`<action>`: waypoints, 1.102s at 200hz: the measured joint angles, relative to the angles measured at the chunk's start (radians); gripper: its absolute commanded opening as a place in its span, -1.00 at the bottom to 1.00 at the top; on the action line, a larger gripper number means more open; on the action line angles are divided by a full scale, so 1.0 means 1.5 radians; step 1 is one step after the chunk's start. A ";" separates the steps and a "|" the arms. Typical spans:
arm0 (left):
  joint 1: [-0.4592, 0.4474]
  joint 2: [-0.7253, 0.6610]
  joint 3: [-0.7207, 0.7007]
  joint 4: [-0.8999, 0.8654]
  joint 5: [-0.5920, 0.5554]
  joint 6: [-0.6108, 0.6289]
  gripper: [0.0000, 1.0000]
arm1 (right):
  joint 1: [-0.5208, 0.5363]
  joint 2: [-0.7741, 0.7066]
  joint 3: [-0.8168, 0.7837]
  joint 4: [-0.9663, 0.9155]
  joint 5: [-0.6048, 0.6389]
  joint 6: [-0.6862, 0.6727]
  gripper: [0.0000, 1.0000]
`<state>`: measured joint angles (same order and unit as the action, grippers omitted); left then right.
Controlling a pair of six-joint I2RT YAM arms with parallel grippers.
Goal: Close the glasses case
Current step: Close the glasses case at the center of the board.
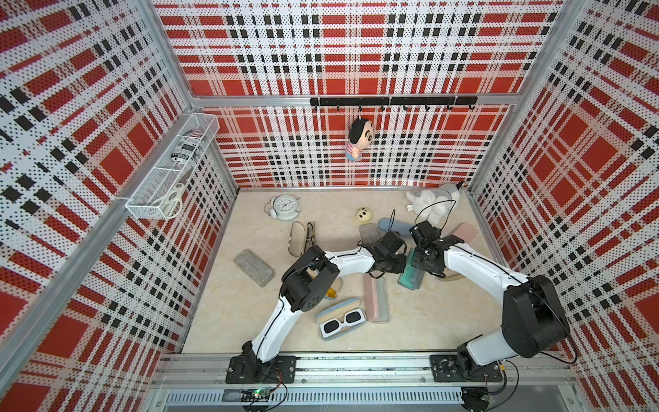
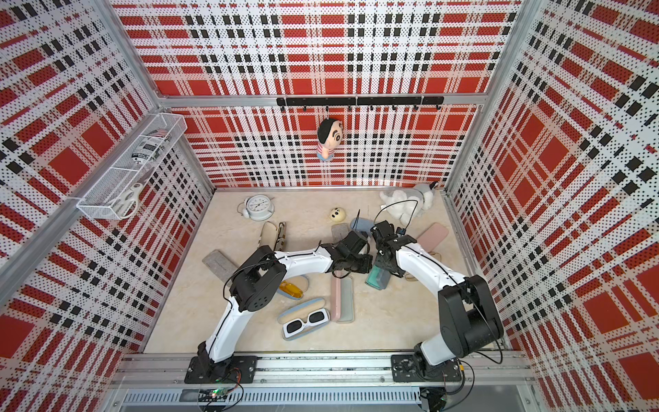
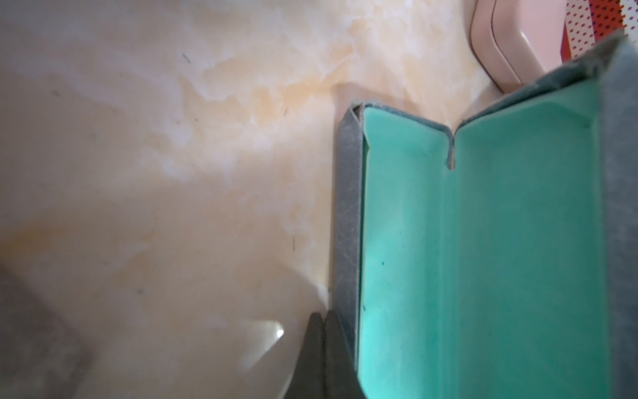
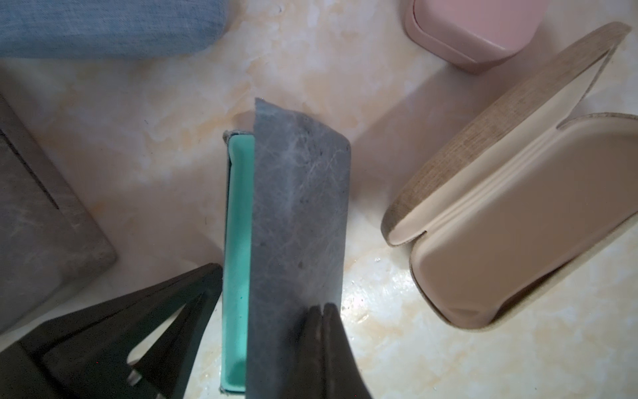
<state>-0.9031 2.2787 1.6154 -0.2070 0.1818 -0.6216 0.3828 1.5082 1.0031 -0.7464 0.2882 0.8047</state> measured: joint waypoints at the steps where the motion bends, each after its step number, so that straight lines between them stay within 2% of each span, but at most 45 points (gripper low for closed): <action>1: 0.000 0.000 0.000 0.000 0.000 0.000 -1.00 | 0.000 0.000 0.000 0.001 0.000 0.000 -0.92; 152: 0.005 0.000 -0.001 0.002 0.004 -0.002 -1.00 | -0.001 0.065 -0.012 0.100 -0.084 -0.014 -0.93; 181: 0.006 0.000 -0.002 0.004 0.004 -0.003 -1.00 | -0.001 0.051 -0.012 0.099 -0.086 -0.013 -0.93; 220: 0.007 -0.026 -0.022 -0.002 -0.004 -0.004 -1.00 | -0.001 -0.022 -0.014 0.110 -0.098 -0.013 -0.91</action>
<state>-0.8925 2.2395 1.5818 -0.2096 0.1761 -0.6277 0.3813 1.4746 0.9813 -0.5816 0.1406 0.7853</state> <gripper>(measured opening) 0.044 0.042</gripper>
